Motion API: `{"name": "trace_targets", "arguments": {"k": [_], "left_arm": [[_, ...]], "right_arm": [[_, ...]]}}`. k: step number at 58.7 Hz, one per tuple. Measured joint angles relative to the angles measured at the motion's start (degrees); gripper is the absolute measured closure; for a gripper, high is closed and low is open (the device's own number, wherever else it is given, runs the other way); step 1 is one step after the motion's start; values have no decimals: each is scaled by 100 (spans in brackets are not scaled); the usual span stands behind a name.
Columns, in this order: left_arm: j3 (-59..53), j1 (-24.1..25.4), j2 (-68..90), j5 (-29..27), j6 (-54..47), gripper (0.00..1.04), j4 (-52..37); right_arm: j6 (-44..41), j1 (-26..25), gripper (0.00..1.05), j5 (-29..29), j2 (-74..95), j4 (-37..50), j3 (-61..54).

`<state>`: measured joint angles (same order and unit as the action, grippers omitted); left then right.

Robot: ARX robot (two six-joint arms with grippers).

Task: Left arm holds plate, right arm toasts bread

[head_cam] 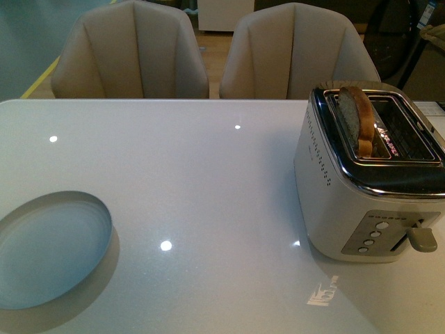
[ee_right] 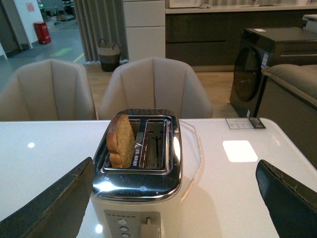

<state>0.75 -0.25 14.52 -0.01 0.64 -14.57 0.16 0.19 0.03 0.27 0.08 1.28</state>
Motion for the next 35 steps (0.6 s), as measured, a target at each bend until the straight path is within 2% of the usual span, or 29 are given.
{"name": "trace_targets", "arguments": {"k": [16, 21, 35], "left_arm": [[0, 0, -426, 0, 0, 102, 428], [2, 0, -1274, 0, -2, 102, 1394], [2, 0, -1416, 0, 0, 102, 1449]], "right_arm": [[-2, 0, 9, 0, 0, 0, 0], [-2, 0, 9, 0, 0, 0, 0], [0, 0, 9, -2, 0, 0, 0]]}}
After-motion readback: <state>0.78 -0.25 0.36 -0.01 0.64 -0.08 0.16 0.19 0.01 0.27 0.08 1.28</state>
